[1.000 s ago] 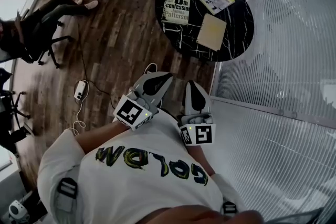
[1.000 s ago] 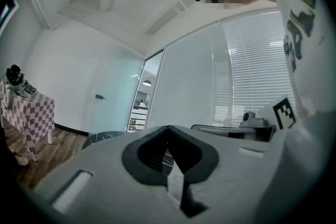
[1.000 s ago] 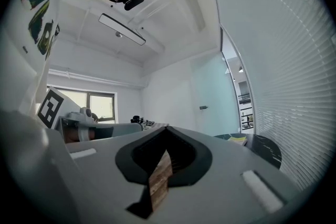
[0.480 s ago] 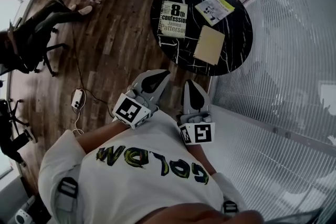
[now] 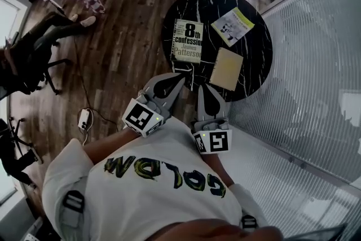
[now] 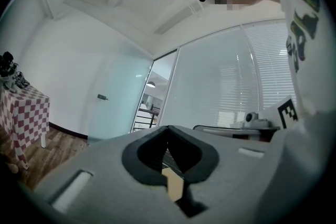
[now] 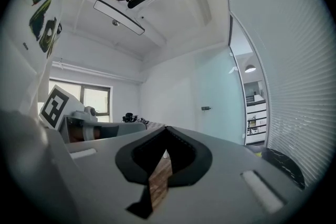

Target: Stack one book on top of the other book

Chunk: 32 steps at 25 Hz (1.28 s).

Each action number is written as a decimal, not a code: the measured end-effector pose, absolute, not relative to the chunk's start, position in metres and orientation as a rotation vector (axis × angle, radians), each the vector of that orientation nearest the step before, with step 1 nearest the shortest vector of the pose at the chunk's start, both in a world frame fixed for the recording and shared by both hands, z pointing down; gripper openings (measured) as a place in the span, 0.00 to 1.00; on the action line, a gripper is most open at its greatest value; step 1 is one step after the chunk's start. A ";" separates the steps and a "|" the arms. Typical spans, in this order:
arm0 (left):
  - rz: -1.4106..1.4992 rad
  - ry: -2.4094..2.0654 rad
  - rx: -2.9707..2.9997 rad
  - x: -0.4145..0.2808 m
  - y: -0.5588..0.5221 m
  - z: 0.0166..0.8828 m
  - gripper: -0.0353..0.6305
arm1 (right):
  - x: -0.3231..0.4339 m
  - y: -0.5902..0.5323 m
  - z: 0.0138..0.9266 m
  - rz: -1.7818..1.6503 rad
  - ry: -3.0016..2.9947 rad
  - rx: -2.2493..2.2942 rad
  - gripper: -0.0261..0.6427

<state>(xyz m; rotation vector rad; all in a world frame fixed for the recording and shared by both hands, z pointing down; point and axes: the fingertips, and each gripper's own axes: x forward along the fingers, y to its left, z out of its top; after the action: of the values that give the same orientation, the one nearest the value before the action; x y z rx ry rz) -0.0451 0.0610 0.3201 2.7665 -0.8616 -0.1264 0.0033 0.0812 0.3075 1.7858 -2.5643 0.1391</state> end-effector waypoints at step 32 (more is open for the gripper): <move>-0.059 -0.944 2.650 -0.042 -0.024 0.339 0.06 | 0.021 -0.010 0.328 0.255 -2.540 1.721 0.04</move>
<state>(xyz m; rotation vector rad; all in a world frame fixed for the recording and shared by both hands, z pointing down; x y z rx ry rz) -0.0418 -0.0241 0.3391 2.6498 -0.9440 -0.0595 0.0206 -0.0103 0.3281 1.7205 -2.5404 0.2551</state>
